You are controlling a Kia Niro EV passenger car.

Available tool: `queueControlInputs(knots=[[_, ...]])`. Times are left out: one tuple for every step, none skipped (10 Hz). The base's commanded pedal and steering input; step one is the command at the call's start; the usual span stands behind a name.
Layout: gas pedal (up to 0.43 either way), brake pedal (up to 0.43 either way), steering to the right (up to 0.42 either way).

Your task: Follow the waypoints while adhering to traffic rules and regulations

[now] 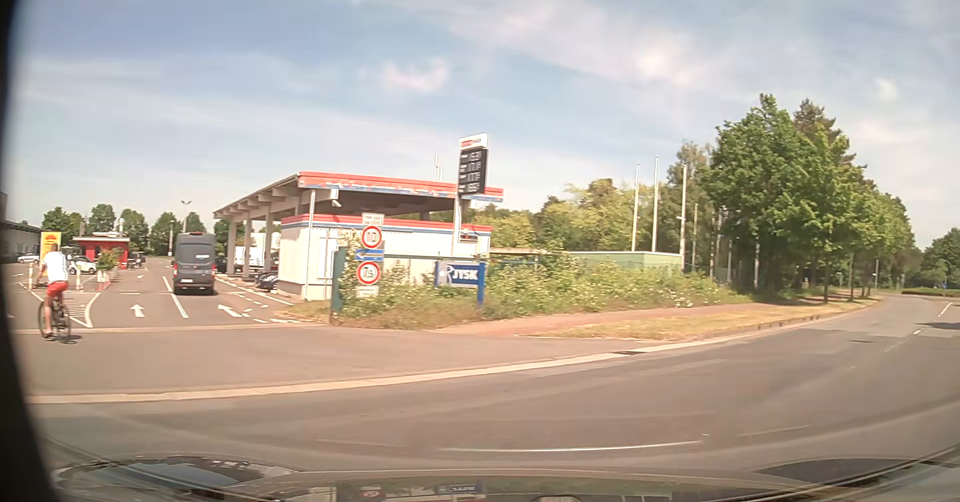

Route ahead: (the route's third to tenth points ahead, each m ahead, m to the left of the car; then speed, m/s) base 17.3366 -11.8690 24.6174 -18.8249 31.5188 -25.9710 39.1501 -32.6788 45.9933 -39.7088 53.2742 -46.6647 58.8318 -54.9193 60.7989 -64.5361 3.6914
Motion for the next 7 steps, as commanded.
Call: queueControlInputs(knots=[[0.15,0.0,0.656],[0.15,0.0,0.655],[0.157,0.0,0.651],[0.189,0.0,0.634],[0.197,0.0,0.603],[0.197,0.0,0.575],[0.197,0.0,0.54]])
